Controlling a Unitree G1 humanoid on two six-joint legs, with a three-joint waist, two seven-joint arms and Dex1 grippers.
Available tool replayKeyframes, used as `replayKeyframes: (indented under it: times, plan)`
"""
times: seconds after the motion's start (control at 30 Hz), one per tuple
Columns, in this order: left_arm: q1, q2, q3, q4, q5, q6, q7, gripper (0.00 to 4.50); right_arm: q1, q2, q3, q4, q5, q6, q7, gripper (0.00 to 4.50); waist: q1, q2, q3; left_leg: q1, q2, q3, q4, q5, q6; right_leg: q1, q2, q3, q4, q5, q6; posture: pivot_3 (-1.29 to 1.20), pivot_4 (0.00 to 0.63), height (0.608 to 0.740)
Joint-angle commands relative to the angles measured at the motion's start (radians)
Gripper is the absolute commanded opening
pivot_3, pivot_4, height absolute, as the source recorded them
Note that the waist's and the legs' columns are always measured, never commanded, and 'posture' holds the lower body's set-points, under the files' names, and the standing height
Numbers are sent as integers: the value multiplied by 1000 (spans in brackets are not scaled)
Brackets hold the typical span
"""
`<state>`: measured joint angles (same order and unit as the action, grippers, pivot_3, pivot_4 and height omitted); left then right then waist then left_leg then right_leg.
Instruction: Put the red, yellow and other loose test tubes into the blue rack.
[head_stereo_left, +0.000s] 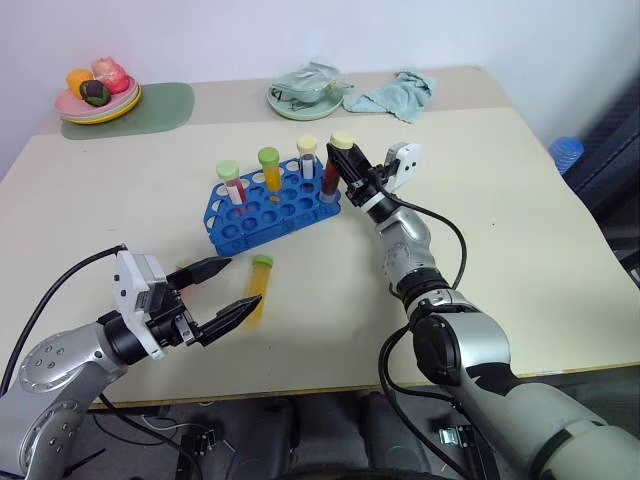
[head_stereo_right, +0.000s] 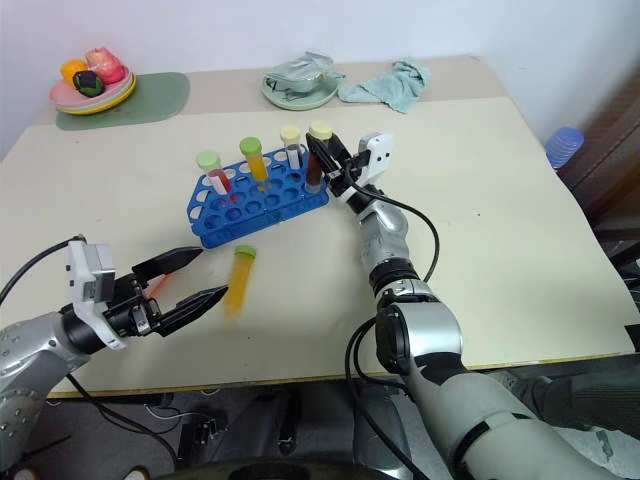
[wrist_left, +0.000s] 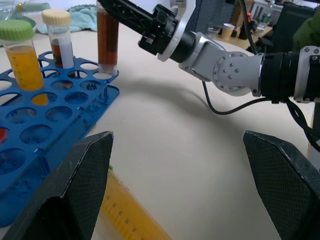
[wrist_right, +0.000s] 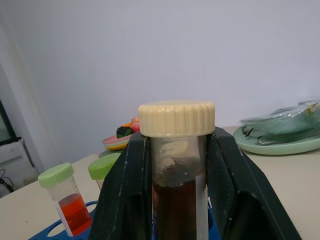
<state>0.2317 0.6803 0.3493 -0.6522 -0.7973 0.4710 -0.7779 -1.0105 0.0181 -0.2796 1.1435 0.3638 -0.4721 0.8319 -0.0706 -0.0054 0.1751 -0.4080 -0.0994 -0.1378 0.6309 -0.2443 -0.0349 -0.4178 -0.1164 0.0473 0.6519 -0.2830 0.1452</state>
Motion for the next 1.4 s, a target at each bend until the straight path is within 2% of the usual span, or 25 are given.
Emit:
replayKeyframes:
  times: [0.03, 0.3, 1.23, 1.37, 1.4]
  plan:
    - [1, 13, 29, -34, -6, -16, -4, 4239, -19, 23, 12, 16, -22, -14, -2, 859, -1, 0, 0, 0, 0, 0, 0, 0, 0, 0, 0, 0, 0, 0, 0, 0, 150, 740]
    - [7, 9, 25, -48, -11, -14, 7, 4239, -38, 50, 14, 45, -54, -28, -26, 859, -1, 0, 0, 0, 1, 0, 0, 0, 0, 0, 1, 0, 0, 0, -1, 0, 150, 740]
    - [-5, 13, 17, -52, -18, -7, 21, 4239, -41, 11, -1, 84, -84, -44, -66, 859, -1, 0, -1, 1, 2, 1, 0, 0, -1, 0, 3, 0, 0, 1, -2, 0, 150, 740]
    - [-7, 13, 15, -52, -19, -4, 23, 4239, -37, 18, -3, 76, -85, -81, -70, 2783, -1, 0, -1, 1, 2, 1, 0, 1, -1, 0, 3, 0, 0, 1, -2, 0, 150, 740]
    - [-5, 12, 16, -53, -19, -4, 23, 4239, -35, 22, -3, 73, -88, -99, -81, 3381, -1, 0, -1, 1, 2, 1, 0, 1, -1, 0, 3, 0, 0, 1, -2, 0, 150, 740]
